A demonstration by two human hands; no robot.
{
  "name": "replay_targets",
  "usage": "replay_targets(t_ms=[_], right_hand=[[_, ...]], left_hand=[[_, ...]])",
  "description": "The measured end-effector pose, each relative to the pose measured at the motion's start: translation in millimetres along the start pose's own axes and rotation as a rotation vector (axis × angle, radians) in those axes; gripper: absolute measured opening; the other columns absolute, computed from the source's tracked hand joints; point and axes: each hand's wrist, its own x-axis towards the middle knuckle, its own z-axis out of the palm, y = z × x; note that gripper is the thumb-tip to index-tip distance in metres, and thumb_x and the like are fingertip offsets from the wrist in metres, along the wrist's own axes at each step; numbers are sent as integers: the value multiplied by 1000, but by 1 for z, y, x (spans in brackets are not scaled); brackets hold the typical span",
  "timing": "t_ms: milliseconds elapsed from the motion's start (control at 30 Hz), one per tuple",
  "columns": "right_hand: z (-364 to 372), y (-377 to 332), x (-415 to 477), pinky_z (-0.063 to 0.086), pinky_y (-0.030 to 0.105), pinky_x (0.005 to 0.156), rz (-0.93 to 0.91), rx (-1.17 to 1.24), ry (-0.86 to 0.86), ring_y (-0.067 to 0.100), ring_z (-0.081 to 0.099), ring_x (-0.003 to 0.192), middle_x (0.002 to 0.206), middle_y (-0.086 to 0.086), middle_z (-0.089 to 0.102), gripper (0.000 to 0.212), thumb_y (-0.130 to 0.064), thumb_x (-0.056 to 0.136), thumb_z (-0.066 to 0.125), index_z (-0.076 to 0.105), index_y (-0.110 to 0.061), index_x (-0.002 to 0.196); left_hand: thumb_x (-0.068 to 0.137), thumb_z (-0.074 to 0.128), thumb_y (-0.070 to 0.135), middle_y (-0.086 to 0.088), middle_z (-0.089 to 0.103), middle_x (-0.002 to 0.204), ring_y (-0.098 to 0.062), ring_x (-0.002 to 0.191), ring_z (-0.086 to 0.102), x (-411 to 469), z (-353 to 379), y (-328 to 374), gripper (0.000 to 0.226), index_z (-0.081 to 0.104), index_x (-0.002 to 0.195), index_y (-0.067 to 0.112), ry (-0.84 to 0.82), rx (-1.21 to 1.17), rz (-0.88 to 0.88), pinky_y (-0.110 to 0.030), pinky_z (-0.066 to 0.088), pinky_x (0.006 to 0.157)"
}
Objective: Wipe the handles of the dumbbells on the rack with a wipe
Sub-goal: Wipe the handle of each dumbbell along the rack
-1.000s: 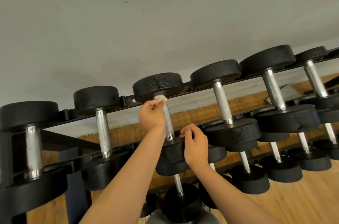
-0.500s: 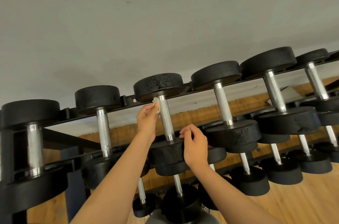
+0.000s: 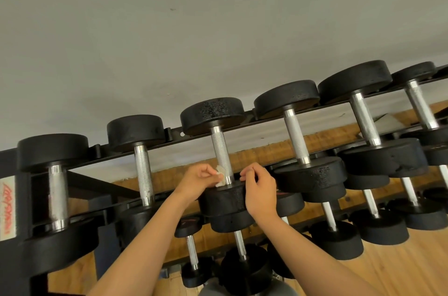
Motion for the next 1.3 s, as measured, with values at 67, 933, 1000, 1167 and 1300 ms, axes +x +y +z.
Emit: replay_targets(t_ms=[67, 933, 1000, 1167, 1300], right_hand=[[0, 0, 0, 49, 29, 71, -4, -1, -1, 13, 61, 79, 73, -5, 62, 29, -13, 94, 44, 59, -22, 71], [13, -19, 0, 21, 14, 51, -337, -475, -9, 1, 35, 46, 57, -14, 41, 28, -38, 97, 43, 50, -27, 72], [13, -21, 0, 17, 12, 50, -351, -486, 24, -1, 31, 43, 55, -15, 38, 37, -45, 95, 32, 51, -26, 70], [14, -18, 0, 28, 20, 54, -335, -462, 0, 2, 38, 49, 58, -14, 42, 46, -49, 92, 22, 56, -24, 74], [15, -19, 0, 33, 23, 55, -343, -461, 5, 4, 41, 51, 58, -14, 43, 44, -46, 93, 25, 56, -22, 73]], left_hand=[[83, 74, 13, 7, 71, 71, -5, 71, 67, -5, 1, 0, 13, 66, 73, 15, 2, 77, 6, -19, 49, 72], [90, 67, 13, -3, 68, 109, -14, 104, 58, 12, -27, 120, 17, 72, 106, 12, 518, 602, 745, -20, 43, 92], [89, 67, 12, -4, 69, 108, -15, 106, 58, 17, -22, 117, 18, 72, 107, 10, 487, 691, 788, -18, 40, 90], [89, 67, 13, -4, 70, 109, -16, 107, 59, 21, -30, 113, 18, 72, 106, 8, 463, 770, 866, -24, 46, 93], [89, 67, 12, -6, 69, 111, -17, 104, 61, 28, -31, 122, 20, 71, 109, 8, 514, 666, 812, -24, 45, 94]])
